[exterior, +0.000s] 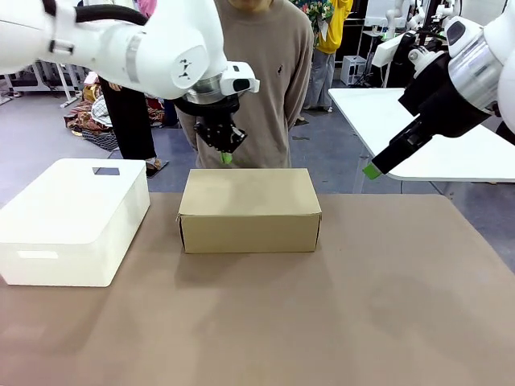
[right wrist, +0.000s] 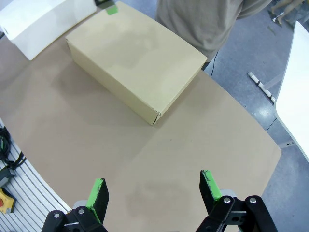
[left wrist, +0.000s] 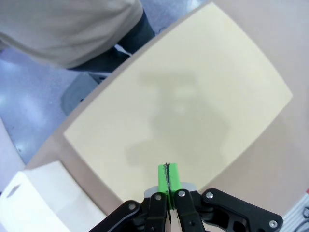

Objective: Pack the shoes into the box.
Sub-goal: Press down on the lid of the Shoes Box.

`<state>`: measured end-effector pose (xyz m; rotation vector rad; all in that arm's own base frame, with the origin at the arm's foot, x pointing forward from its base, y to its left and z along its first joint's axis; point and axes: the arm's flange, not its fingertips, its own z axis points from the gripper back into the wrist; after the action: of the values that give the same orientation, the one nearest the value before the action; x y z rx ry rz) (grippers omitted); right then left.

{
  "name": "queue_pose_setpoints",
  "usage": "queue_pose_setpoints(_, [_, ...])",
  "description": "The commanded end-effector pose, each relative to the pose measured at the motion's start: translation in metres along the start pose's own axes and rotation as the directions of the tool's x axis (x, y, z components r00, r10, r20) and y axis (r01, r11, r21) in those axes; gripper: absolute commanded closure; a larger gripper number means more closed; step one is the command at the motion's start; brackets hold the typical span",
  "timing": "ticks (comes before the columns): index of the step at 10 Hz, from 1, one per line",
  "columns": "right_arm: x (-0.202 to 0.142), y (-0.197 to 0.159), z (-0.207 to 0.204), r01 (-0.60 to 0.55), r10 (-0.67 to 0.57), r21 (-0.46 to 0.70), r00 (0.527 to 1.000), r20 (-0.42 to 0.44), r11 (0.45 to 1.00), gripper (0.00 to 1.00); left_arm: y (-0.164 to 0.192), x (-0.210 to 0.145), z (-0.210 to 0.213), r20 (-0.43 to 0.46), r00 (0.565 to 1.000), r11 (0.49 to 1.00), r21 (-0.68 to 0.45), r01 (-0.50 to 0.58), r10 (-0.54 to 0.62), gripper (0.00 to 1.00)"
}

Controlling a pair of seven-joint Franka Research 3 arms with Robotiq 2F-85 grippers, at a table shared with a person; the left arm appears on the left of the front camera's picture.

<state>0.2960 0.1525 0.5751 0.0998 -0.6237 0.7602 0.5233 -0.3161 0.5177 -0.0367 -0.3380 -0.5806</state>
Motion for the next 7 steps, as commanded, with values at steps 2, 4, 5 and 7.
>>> queue_pose_setpoints(2, [0.001,0.000,0.001,-0.001,0.001,-0.009,1.000,-0.001,1.000,0.00,0.008,-0.057,0.018,0.054,0.998,0.999,-0.033,0.038,-0.036,0.59])
queue_pose_setpoints(4, [0.001,0.000,0.001,-0.001,0.001,-0.009,1.000,-0.001,1.000,0.00,0.015,-0.085,0.039,0.084,0.988,0.991,-0.028,0.132,-0.129,0.20])
queue_pose_setpoints(5, [0.001,0.000,0.001,-0.001,0.001,-0.009,1.000,-0.001,1.000,0.00,0.017,-0.097,0.052,0.102,0.980,0.984,-0.039,0.173,-0.168,0.01])
queue_pose_setpoints(7, [0.001,0.000,0.001,-0.001,0.001,-0.009,1.000,-0.001,1.000,0.00,0.019,-0.117,0.079,0.106,0.972,0.975,-0.049,0.218,-0.212,0.00])
